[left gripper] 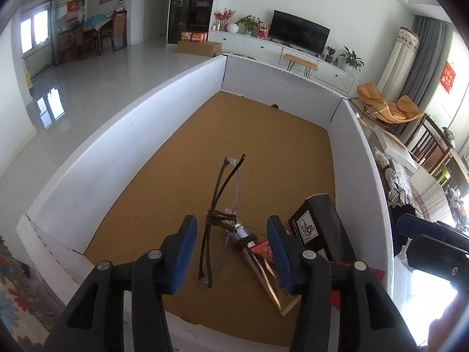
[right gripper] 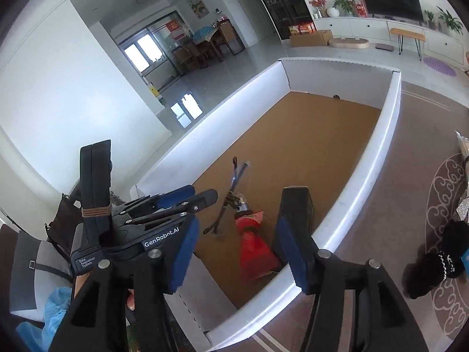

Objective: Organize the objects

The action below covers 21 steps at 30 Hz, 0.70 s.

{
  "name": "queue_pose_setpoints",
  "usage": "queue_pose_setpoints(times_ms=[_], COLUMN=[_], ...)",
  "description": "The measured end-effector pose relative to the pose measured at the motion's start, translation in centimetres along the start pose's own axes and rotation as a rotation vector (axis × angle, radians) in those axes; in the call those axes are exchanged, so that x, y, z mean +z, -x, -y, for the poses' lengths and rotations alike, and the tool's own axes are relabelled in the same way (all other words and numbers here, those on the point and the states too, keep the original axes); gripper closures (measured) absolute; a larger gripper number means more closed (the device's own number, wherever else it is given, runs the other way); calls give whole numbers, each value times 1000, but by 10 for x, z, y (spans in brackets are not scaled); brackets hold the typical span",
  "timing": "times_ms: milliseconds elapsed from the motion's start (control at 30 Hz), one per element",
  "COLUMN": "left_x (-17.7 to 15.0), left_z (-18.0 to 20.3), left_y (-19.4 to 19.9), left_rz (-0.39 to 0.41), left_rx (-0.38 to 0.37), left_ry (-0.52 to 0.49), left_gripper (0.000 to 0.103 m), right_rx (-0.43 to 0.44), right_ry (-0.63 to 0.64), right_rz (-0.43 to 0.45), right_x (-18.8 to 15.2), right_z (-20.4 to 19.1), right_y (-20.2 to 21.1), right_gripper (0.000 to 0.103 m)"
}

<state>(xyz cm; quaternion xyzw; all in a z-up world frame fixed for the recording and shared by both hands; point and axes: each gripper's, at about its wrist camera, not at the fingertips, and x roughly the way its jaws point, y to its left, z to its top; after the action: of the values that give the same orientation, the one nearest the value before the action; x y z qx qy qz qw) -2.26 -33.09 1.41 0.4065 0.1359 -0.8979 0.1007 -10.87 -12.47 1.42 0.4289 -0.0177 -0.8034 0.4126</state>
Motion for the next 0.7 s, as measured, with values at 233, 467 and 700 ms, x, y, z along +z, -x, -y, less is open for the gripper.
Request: queue_pose_setpoints(times_ms=[233, 467, 700], left_x=[-28, -64, -115], left_z=[64, 178, 259], left_y=[33, 80, 31], left_rz=[83, 113, -11], left_rx=[-114, -342, -363], left_ry=[-77, -237, -357], left_gripper=[34, 12, 7], right_rx=[-340, -601, -715], right_ry=[92, -45, -184], right_rz=[110, 45, 41], right_x=[-79, -159, -198], right_z=[80, 184, 235], right_y=[64, 124, 163], right_gripper=[19, 19, 19])
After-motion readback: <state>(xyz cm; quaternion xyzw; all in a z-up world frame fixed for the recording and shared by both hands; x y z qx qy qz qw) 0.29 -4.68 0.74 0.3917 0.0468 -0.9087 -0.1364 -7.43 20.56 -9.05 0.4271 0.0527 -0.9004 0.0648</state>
